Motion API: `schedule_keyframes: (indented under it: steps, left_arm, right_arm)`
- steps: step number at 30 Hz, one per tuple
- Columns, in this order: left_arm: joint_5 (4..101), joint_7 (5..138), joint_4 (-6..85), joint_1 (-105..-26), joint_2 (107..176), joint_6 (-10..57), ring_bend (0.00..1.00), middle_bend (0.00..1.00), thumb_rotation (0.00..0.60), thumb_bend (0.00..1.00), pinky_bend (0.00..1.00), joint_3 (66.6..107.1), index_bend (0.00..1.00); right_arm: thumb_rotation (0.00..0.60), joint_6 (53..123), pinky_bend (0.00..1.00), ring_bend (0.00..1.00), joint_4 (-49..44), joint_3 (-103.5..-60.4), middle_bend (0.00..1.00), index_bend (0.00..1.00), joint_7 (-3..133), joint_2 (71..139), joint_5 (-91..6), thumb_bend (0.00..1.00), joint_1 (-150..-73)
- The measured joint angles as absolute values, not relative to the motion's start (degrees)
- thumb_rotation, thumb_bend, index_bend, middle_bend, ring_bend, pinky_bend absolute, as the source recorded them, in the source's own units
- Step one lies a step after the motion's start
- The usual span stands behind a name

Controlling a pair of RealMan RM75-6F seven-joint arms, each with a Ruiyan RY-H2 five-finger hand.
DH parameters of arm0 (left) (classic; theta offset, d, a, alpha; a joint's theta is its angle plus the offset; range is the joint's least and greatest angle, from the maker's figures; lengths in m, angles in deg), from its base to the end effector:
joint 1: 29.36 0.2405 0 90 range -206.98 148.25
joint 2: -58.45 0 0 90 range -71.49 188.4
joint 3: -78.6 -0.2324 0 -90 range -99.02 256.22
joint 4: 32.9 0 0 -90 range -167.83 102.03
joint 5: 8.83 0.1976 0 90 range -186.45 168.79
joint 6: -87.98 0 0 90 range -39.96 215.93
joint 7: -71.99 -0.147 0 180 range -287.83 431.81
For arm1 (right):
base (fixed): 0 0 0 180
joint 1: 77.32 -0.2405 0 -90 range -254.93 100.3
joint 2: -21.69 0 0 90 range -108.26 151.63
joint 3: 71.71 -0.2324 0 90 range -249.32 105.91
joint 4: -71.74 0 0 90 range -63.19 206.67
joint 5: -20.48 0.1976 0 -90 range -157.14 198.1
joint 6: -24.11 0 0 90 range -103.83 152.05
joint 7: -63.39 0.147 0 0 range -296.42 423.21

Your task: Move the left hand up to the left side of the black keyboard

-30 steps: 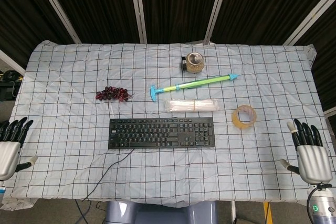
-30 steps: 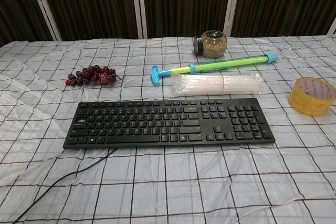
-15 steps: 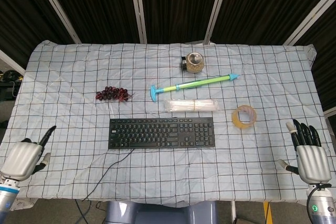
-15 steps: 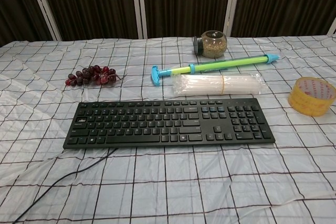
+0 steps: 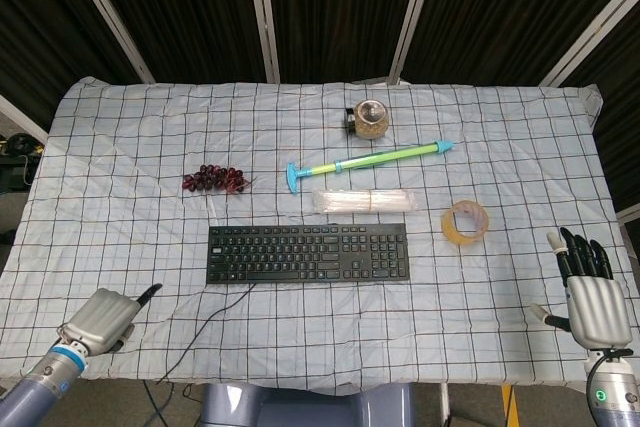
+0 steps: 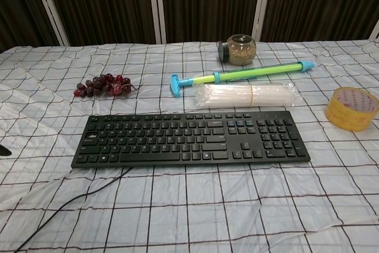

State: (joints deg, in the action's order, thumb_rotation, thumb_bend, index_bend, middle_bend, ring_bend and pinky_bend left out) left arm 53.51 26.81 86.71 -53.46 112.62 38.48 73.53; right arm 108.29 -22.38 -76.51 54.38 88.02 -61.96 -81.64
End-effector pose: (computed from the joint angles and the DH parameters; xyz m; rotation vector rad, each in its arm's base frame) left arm -0.2220 0.1802 0.0846 -2.0955 -0.9258 -0.2011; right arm -0.2839 -0.1842 0.1518 1.3536 -0.8626 0.8148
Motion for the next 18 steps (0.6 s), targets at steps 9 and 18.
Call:
schedule_keyframes:
  steps: [9, 18]
  left_arm:
    - [39.58, 17.04, 87.76, -60.75, 118.34, 37.17, 0.81, 0.94, 0.600, 0.52, 0.58, 73.41, 0.00]
    - [29.58, 12.19, 88.03, -66.69, 125.17, 30.95, 0.81, 0.94, 0.600, 0.52, 0.58, 74.36, 0.00]
  right_arm:
    - [0.600, 108.02, 0.00, 0.00, -22.55, -76.60, 0.00, 0.04, 55.05, 87.88, -61.62, 0.03, -81.68]
    - [0.600, 107.90, 0.00, 0.00, -22.61, -76.51, 0.00, 0.04, 55.59, 87.77, -61.75, 0.03, -81.71]
